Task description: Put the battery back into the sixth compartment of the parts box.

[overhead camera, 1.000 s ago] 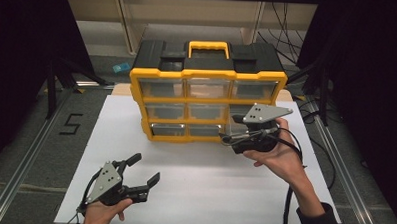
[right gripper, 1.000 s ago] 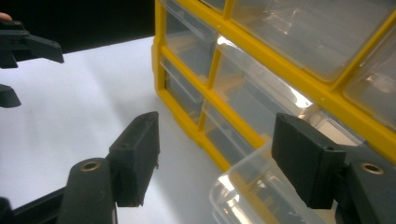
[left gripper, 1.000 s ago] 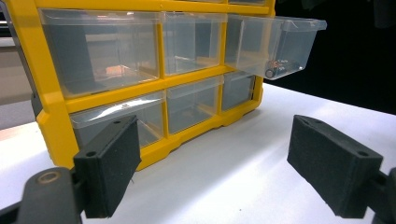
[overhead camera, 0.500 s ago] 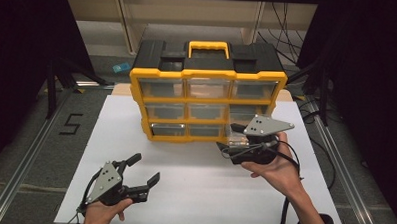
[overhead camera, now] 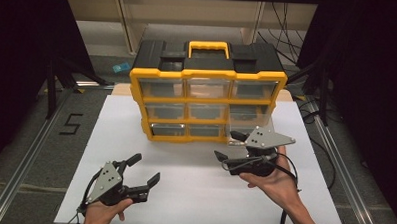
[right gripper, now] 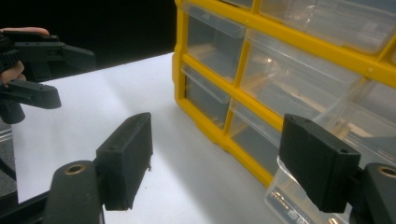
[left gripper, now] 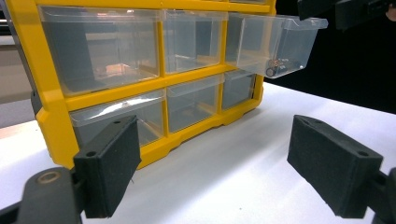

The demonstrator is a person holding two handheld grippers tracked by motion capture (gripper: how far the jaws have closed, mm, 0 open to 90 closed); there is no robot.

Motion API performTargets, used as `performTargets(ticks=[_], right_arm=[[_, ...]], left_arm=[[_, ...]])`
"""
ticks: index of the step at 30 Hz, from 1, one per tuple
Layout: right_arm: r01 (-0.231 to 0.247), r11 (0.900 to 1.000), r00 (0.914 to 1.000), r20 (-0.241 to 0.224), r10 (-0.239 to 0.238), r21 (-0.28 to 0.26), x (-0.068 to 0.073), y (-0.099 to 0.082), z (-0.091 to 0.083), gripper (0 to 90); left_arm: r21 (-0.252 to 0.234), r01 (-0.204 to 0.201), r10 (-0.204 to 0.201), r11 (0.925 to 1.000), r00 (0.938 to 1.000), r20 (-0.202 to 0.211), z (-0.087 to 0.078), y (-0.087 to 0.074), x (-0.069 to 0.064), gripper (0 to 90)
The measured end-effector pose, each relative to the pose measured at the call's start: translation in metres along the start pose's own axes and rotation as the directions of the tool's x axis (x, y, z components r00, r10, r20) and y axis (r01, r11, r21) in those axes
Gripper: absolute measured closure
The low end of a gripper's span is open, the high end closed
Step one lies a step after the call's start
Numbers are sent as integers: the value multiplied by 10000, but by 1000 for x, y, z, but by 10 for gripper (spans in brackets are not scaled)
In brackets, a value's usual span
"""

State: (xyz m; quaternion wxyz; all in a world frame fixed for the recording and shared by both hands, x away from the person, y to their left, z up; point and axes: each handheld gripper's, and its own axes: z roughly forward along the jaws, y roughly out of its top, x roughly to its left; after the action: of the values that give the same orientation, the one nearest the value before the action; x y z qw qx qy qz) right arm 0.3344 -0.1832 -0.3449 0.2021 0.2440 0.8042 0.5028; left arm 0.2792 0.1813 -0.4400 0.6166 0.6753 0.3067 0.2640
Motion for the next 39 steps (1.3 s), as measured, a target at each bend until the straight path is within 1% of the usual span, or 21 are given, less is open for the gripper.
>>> performTargets(ticks=[3, 6, 7, 9, 11, 13, 15, 16, 17, 21, 22, 24, 25, 27, 28, 30, 33, 34, 36, 37, 39], right_arm=[[-45, 10000, 10000, 37, 45, -53, 0, -4, 0, 264], [-204, 9994, 9998, 18, 205, -283, 1, -10, 0, 264], [-250, 9995, 9997, 36, 250, -193, 1, -12, -1, 264], [-135, 9990, 9996, 240, 145, -427, 0, -14, -2, 264], [-363, 9983, 9993, 117, 368, -448, 1, -18, -3, 264], [-266, 9980, 9995, 158, 276, -569, 0, -21, -4, 264], [-397, 9972, 9991, 135, 406, -626, 1, -24, -5, 264], [-305, 9960, 9990, 311, 332, -842, 2, -26, -4, 263], [-383, 9952, 9991, 134, 396, -900, 2, -27, -4, 263], [-319, 9948, 9991, 244, 344, -965, 5, -32, -6, 260], [-338, 9958, 9991, 224, 358, -856, 5, -33, -6, 253], [-408, 9953, 9986, 312, 437, -880, 5, -38, -6, 248], [-445, 9965, 9987, 218, 461, -709, 5, -43, -7, 248], [-464, 9967, 9986, 229, 480, -671, 5, -44, -7, 248], [-594, 9957, 9979, 206, 610, -707, 5, -49, -7, 246], [-707, 9954, 9973, 166, 719, -646, 6, -51, -8, 246], [-798, 9935, 9967, 88, 808, -808, 8, -55, -8, 245], [-786, 9943, 9968, 72, 793, -720, 9, -56, -10, 244], [-843, 9931, 9964, 11, 847, -810, 10, -58, -10, 243], [-720, 9936, 9972, 148, 736, -867, 10, -58, -11, 242], [-804, 9928, 9965, 175, 823, -885, 11, -61, -12, 239]], left_arm=[[9, -19, 19, 10000, 10000, -6, 0, 0, 0, 164], [16, 42, -42, 10000, 10000, -4, 0, 0, -1, 164], [17, 31, -31, 10000, 10000, 0, 0, 0, -1, 164], [32, -5, 5, 10000, 10000, 5, -1, 0, -1, 164], [7, 30, -30, 10000, 10000, 5, 0, 0, 0, 164], [11, 32, -32, 10000, 10000, 5, 0, 0, -1, 164], [17, 42, -42, 10000, 10000, 6, 0, 0, -1, 164], [16, 25, -25, 10000, 10000, 7, 0, 0, -1, 164], [19, 15, -15, 10000, 10000, 11, 0, 0, -1, 164], [23, 25, -25, 10000, 10000, 25, 0, 0, -1, 164], [-158, -6, 8, 9999, 9999, 145, 2, 0, -1, 164], [-151, -82, 85, 9999, 9998, 157, 2, 0, 0, 164], [-155, -41, 44, 9999, 9999, 163, 2, 0, 0, 164], [-161, -21, 23, 9999, 9999, 151, 2, 0, 0, 164], [-148, -6, 8, 9999, 9999, 144, 2, 0, 0, 164], [-152, -4, 6, 9999, 9999, 146, 2, 0, -1, 164], [53, 48, -48, 10000, 10000, 45, 1, 0, -1, 164], [46, 51, -51, 10000, 10000, 48, 0, 0, -1, 164], [-138, -33, 36, 9999, 9998, 178, 2, -1, 0, 164], [-111, -36, 37, 9999, 9999, 150, 1, -1, 0, 164], [-6, 37, -37, 10000, 10000, 65, 1, -1, -1, 164]])
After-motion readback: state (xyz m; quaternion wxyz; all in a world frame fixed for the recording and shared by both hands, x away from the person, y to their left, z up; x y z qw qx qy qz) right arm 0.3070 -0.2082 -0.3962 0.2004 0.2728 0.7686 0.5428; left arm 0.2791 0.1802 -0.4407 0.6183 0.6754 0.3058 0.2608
